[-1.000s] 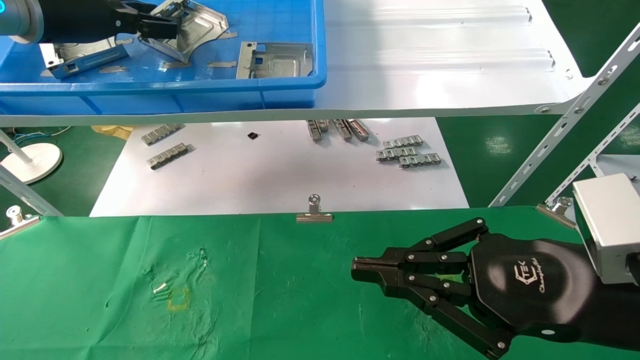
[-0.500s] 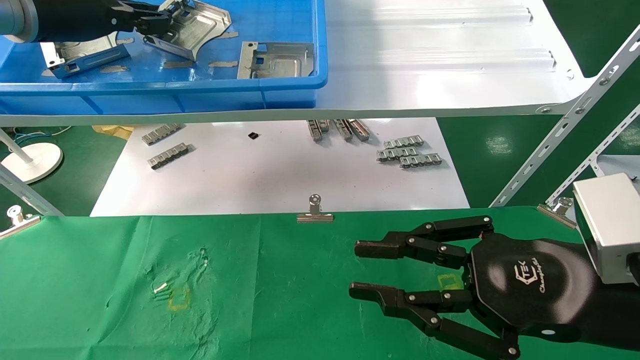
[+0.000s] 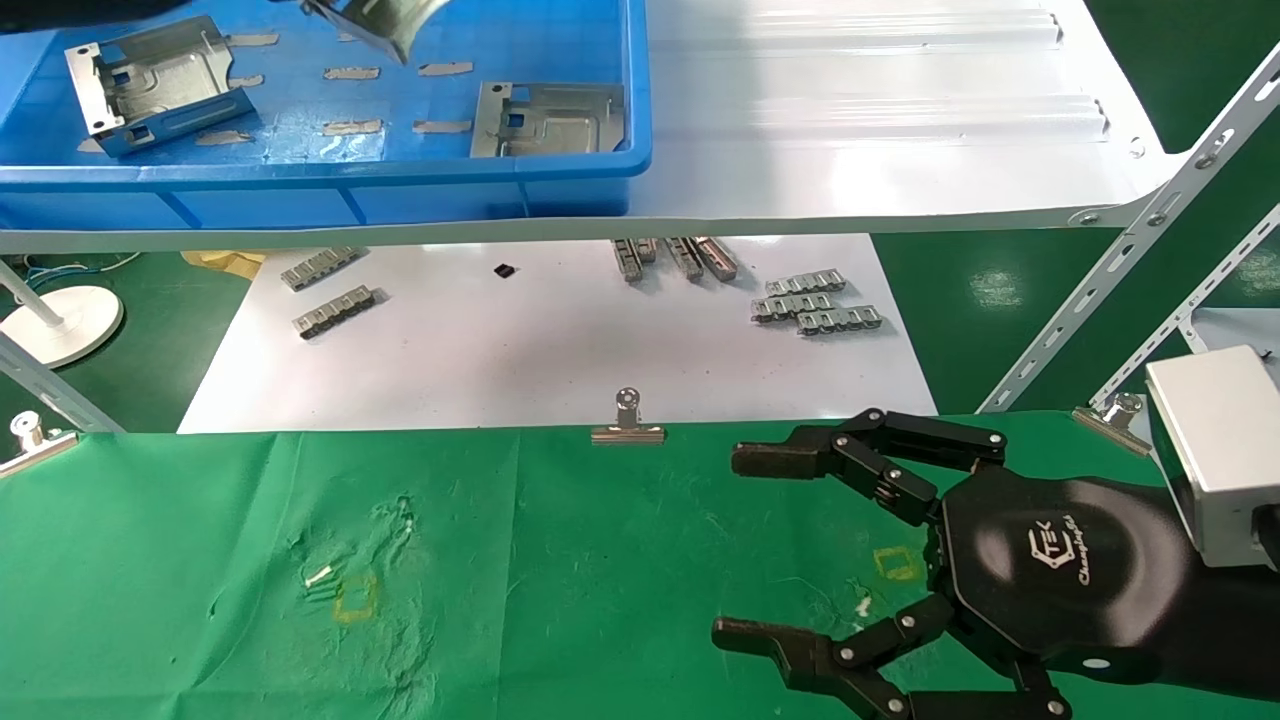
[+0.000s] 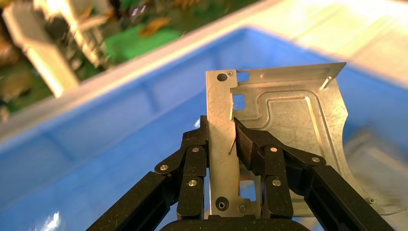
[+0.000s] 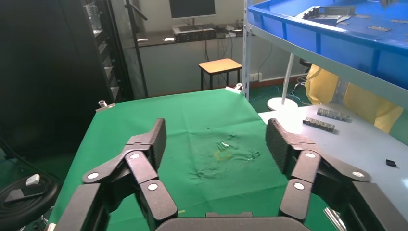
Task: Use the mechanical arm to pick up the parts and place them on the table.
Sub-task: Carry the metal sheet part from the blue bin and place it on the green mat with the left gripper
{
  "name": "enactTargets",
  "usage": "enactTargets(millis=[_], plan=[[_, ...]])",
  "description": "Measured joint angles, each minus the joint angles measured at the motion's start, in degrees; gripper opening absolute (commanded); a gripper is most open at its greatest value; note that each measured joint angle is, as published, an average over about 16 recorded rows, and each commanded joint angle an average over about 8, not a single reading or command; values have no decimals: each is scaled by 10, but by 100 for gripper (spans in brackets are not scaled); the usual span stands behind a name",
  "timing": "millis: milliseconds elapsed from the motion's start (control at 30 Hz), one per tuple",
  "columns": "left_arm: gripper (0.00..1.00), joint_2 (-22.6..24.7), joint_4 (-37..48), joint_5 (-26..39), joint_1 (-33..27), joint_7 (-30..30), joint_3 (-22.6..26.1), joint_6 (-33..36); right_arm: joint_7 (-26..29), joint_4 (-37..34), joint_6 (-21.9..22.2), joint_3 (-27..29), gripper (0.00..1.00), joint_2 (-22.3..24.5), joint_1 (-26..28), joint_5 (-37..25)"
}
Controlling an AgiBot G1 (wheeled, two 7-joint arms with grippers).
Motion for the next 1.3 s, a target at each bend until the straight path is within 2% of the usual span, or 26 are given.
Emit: enactTargets(millis=[233, 433, 767, 1000, 1033, 1067, 1267, 1300], plan=[[0, -53, -39, -50, 34, 109, -23, 155, 0, 0, 0, 0, 100, 0, 0, 0], [0, -104, -100, -82, 86, 210, -15, 239, 0, 0, 0, 0, 100, 0, 0, 0], [0, -178, -195, -131, 189, 320, 44, 255, 0, 0, 0, 0, 100, 0, 0, 0], [0, -191, -196, -130, 235, 356, 97, 248, 0, 0, 0, -1, 100, 0, 0, 0], [5, -191, -192, -127, 240, 363, 104, 247, 0, 0, 0, -1, 100, 0, 0, 0], [16, -189, -188, -123, 244, 370, 112, 247, 0, 0, 0, -1, 100, 0, 0, 0], [91, -177, -152, -94, 262, 416, 150, 242, 0, 0, 0, -1, 100, 0, 0, 1], [98, -175, -146, -89, 264, 424, 155, 241, 0, 0, 0, -1, 100, 0, 0, 1]])
